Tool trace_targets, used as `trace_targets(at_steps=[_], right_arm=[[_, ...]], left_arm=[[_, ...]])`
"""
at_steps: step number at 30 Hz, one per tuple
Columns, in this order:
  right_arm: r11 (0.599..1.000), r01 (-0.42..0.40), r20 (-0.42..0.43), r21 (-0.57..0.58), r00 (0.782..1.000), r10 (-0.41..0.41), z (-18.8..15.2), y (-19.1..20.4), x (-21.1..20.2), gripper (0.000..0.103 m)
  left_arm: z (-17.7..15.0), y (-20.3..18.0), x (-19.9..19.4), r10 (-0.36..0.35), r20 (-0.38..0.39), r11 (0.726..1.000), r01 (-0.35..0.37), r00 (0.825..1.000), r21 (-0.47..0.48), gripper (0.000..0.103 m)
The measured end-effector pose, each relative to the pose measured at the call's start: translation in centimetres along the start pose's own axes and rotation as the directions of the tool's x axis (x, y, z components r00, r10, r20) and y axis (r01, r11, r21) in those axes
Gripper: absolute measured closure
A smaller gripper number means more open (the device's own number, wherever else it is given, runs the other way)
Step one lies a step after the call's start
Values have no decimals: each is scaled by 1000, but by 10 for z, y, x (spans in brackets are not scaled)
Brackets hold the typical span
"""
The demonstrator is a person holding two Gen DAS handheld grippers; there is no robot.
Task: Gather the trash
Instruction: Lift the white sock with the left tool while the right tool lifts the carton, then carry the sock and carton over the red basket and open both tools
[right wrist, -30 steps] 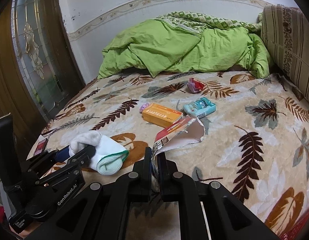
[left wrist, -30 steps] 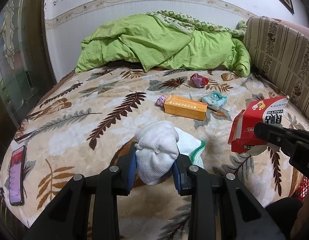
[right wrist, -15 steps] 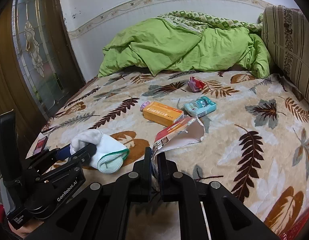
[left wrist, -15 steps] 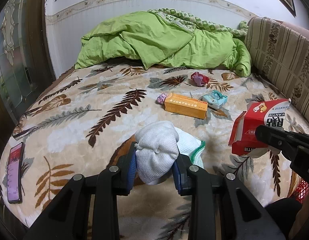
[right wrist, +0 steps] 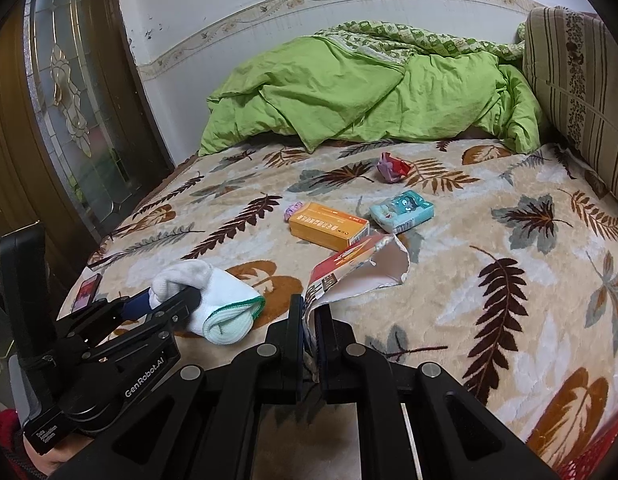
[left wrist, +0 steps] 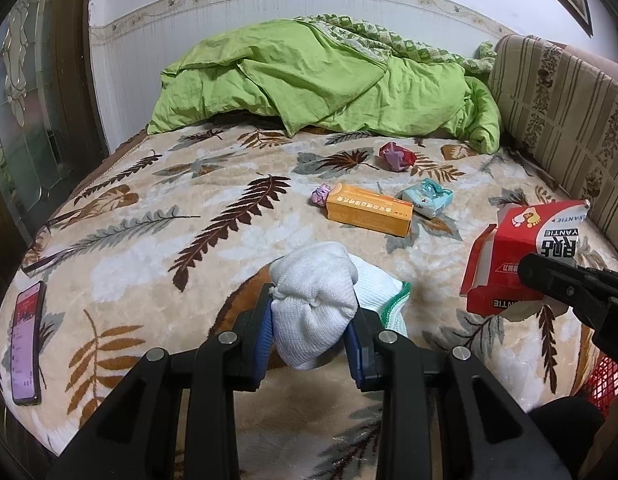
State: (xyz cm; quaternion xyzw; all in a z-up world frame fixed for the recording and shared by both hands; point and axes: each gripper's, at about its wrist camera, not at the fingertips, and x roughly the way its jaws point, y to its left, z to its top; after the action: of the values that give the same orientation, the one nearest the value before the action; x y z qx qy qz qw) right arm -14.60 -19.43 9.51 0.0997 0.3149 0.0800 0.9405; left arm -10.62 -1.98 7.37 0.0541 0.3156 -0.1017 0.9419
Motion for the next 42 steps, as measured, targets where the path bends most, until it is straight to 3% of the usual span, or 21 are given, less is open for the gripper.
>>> trace_targets(at_steps=[12, 21, 27, 32, 36, 42], right_arm=[[1000, -9, 5, 23, 1000, 9, -3, -6, -26, 97], [991, 14, 21, 136, 1000, -17, -9, -49, -73, 97], [972, 89, 39, 217, 994, -100, -23, -91, -118, 97], [945, 167, 40, 283, 982, -186, -40, -126, -159, 97], [907, 251, 24, 337, 961, -275, -59, -158, -202, 97], [834, 357, -19, 420, 922, -386, -92, -201, -252, 97]], left_arm=[[1, -16, -27, -120, -19, 992, 119, 993, -27, 73], [5, -73, -60, -226, -13, 972, 226, 974, 58, 73], [10, -124, -76, -320, -37, 937, 322, 947, 134, 73], [16, -165, -83, -398, -70, 893, 403, 915, 201, 73], [24, -198, -88, -476, -104, 830, 485, 873, 275, 72], [18, -266, -97, -600, -219, 693, 637, 769, 338, 72]])
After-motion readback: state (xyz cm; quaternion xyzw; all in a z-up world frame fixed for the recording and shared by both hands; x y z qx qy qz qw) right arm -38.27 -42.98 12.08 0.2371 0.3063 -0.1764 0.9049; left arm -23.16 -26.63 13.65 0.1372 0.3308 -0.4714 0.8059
